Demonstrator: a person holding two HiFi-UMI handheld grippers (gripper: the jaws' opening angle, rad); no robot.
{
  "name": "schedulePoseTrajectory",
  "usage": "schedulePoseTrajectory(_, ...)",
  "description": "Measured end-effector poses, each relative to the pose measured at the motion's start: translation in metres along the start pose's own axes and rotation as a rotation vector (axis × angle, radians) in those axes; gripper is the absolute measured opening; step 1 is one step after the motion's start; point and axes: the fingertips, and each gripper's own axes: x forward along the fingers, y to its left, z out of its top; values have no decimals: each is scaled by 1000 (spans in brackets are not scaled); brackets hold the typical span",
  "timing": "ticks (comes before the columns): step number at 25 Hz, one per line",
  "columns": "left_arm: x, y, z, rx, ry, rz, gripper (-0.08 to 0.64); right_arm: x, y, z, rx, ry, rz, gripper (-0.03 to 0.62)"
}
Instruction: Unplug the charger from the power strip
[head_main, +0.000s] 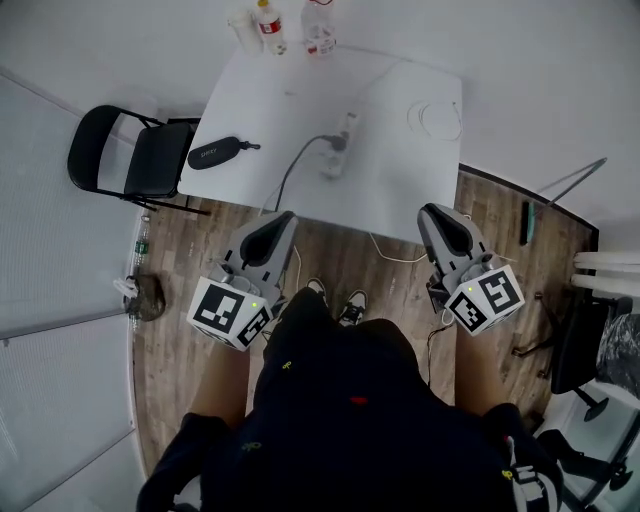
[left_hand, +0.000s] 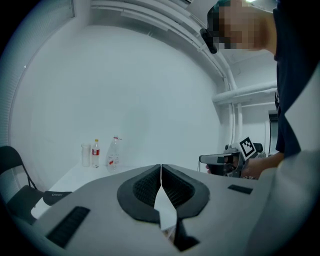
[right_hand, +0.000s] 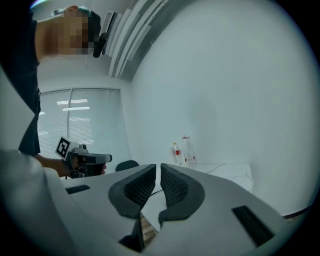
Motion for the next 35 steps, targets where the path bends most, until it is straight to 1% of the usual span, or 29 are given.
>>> schedulePoseTrajectory(2, 13, -1, -2, -7, -1, -20, 25, 3, -3, -6, -1, 17, 2, 43)
schedulePoseTrajectory(5, 31, 4, -5, -15, 1, -51, 25, 7, -13, -10, 8, 32, -20, 43)
schedulePoseTrajectory(9, 52, 30, -6, -18, 9, -66, 25, 23, -25, -10, -2, 58, -55, 43)
schedulePoseTrajectory(11, 63, 47, -5, -26, 12, -76, 25, 38, -30, -9, -5, 75, -66, 43)
schedulePoseTrajectory(15, 77, 77, 6, -54, -1, -123, 25, 77, -29, -7, -13, 104, -65, 43)
schedulePoseTrajectory(18, 87, 102, 8, -77, -2, -141, 23, 107, -33, -5, 0, 115, -76, 43)
schedulePoseTrajectory(20, 96, 116, 3, -87, 13, -156, 23, 125, -36, -6, -2, 130, -88, 43)
schedulePoseTrajectory(23, 110, 125, -7, -88, 51, -185, 23, 150, -43, -8, -38, 161, -96, 43)
schedulePoseTrajectory(27, 129, 130, -22, -124, 78, -199, 21, 184, -52, -21, -102, 229, -48, 43)
schedulePoseTrajectory(29, 141, 132, -39, -143, 105, -188, 21, 198, -61, -32, -123, 261, -26, 44)
schedulePoseTrajectory(32, 159, 132, -69, -159, 167, -161, 21, 214, -73, -50, -130, 303, 19, 44)
schedulePoseTrajectory(35, 178, 131, -97, -186, 215, -134, 21, 229, -86, -70, -176, 359, 58, 46)
